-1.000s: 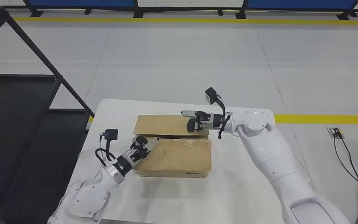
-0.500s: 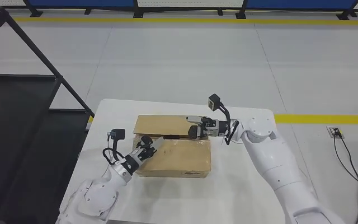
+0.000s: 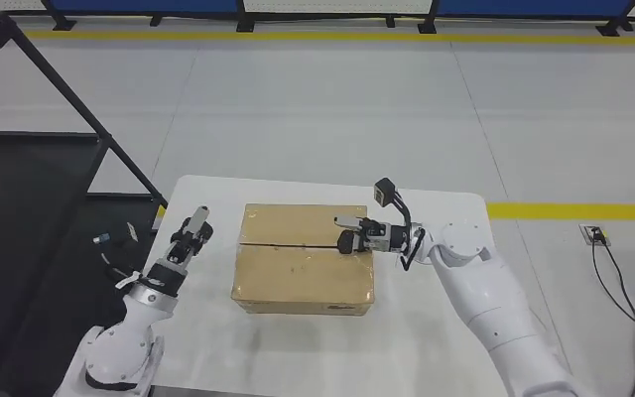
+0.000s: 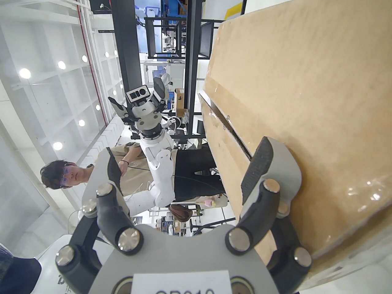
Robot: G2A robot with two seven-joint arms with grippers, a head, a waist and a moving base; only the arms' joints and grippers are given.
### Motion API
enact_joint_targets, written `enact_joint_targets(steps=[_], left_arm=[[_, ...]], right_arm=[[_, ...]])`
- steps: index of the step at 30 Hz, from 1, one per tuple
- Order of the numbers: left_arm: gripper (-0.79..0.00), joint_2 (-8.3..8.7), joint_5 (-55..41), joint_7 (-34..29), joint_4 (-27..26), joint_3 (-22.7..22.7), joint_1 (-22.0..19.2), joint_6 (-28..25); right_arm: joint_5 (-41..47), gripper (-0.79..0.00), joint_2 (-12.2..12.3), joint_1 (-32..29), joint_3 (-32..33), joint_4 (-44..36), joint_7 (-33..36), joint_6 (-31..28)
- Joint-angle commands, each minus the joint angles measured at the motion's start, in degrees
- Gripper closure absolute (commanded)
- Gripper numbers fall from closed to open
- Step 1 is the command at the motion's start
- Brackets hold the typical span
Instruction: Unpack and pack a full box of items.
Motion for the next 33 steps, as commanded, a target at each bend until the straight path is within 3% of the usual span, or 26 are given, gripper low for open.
enact_joint_targets(steps=[1,7,16,26,33], left_arm=[[-0.785,0.17,-1.0,0.4,0.4,-3.6,1.8,-0.5],[-0.785,0.42,-3.2,-0.4,0.8,-10.0,7.0,-2.1],[-0.785,0.42,-3.2,-0.4,0.8,-10.0,7.0,-2.1],[-0.785,-0.32,-1.5,2.7,3.6,-6.8,9.7,3.6],[-0.785,-0.75,-0.7,1.4,6.7,-4.0,10.5,6.1]], right_arm=[[-0.4,-0.785,0.0,-0.2,-0.3,-0.2,-0.8,-0.1],[-0.6,-0.785,0.0,-0.3,-0.8,-0.6,-0.2,-0.9],[-0.6,-0.785,0.0,-0.3,-0.8,-0.6,-0.2,-0.9],[-0.5,-0.785,0.4,-2.6,-0.5,-4.9,-3.4,-0.3],[-0.3,-0.785,0.4,-2.7,-0.8,-4.6,-3.9,-0.2]])
